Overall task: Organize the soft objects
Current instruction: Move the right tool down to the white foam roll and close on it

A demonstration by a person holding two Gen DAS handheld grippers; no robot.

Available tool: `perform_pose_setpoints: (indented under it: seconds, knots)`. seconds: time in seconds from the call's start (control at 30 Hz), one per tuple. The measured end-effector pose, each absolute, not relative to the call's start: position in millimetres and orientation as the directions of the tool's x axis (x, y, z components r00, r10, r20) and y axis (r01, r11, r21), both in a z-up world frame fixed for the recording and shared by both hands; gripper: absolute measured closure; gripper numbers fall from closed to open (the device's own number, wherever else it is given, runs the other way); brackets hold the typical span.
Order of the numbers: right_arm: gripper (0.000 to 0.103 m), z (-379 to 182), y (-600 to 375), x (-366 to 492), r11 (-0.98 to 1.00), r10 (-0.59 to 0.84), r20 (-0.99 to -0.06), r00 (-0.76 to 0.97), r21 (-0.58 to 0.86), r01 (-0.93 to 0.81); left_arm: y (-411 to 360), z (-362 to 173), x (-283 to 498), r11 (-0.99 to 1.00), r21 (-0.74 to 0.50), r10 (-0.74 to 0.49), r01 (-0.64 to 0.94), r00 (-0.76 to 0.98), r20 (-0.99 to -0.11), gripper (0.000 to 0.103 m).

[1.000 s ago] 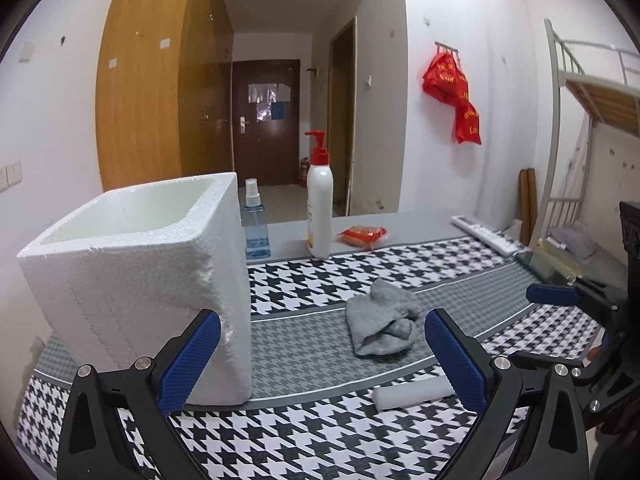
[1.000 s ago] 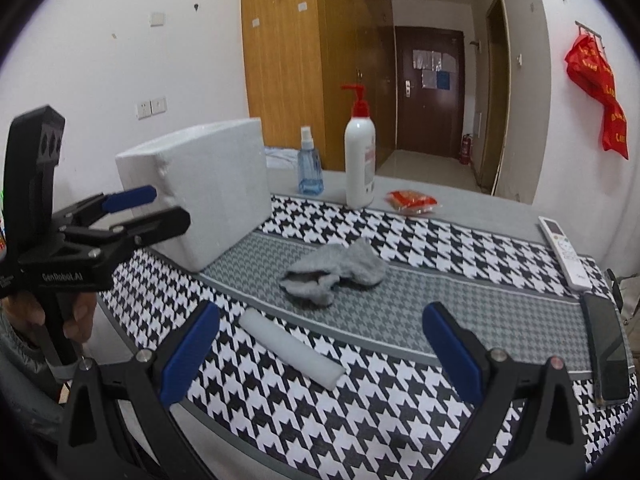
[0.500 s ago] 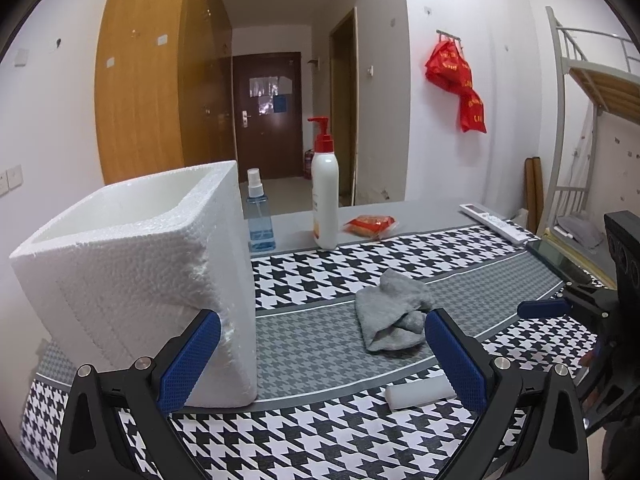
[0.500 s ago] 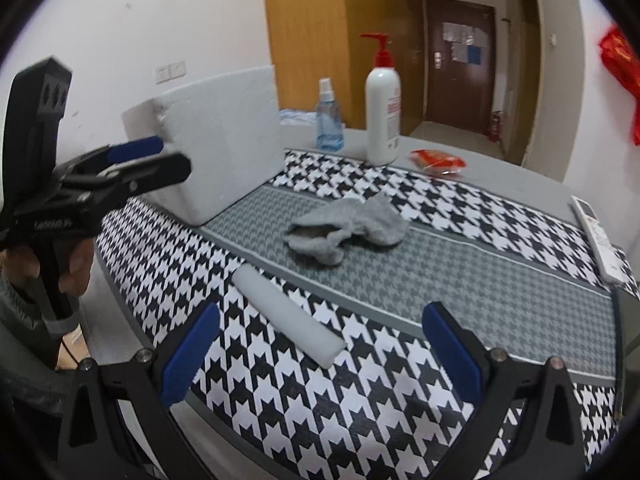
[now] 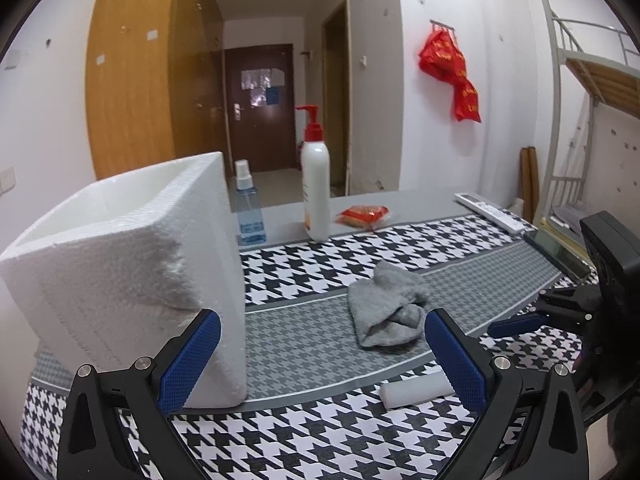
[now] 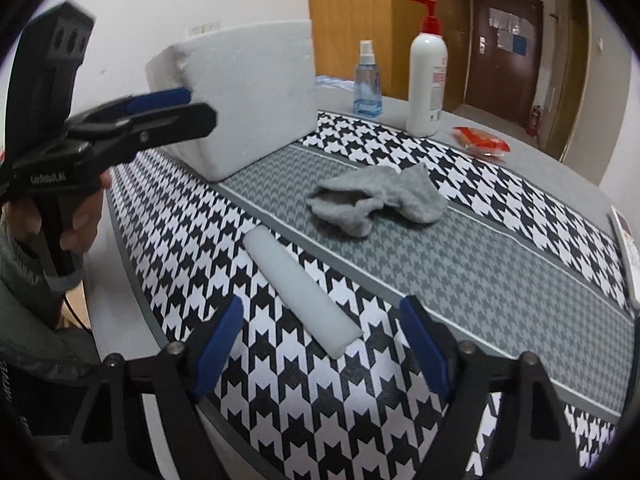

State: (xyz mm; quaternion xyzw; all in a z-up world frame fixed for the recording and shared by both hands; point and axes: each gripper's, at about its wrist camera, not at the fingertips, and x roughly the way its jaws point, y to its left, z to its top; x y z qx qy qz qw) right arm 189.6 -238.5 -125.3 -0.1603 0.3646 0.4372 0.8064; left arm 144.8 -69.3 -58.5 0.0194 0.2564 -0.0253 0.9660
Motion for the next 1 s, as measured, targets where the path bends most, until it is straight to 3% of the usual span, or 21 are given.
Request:
perform_pose_setpoints:
  seconds: [0.17,0.37,0.47,0.87,1.0]
  knots:
    - [0.036,-130,-235,189,0.537,0.569,-0.755,0.328,0.038,-0.843,-72,-61,153,0.994,0.011,-0.084,0.105,0.849,-0.521,0.001]
    - [0.04,-131,-237,193,0.519,0.579,-0.757,0.303,0.056,-0.853,-80,-63,160,0.987,0.016,-0.123,0.157,0.832,-0.541,0.001]
    - [0.047,-132,-236,195,0.511,0.573,-0.765,0.295,0.052,-0.858,-82,-62,163,0.986,0.01,-0.133,0.164,0.83,-0.542,0.001]
    - [0.048,-134,-234,197,0.494,0.558,-0.777,0.29,0.03,-0.869,-90,-70,182,0.98,0.002,-0.16,0.198,0.798,-0.581,0.001]
    - [0.061,-134,-233,200,0.49,0.551,-0.779,0.3,0.011,-0.872,-92,-73,186,0.98,0.012,-0.155,0.201,0.792,-0.59,0.001]
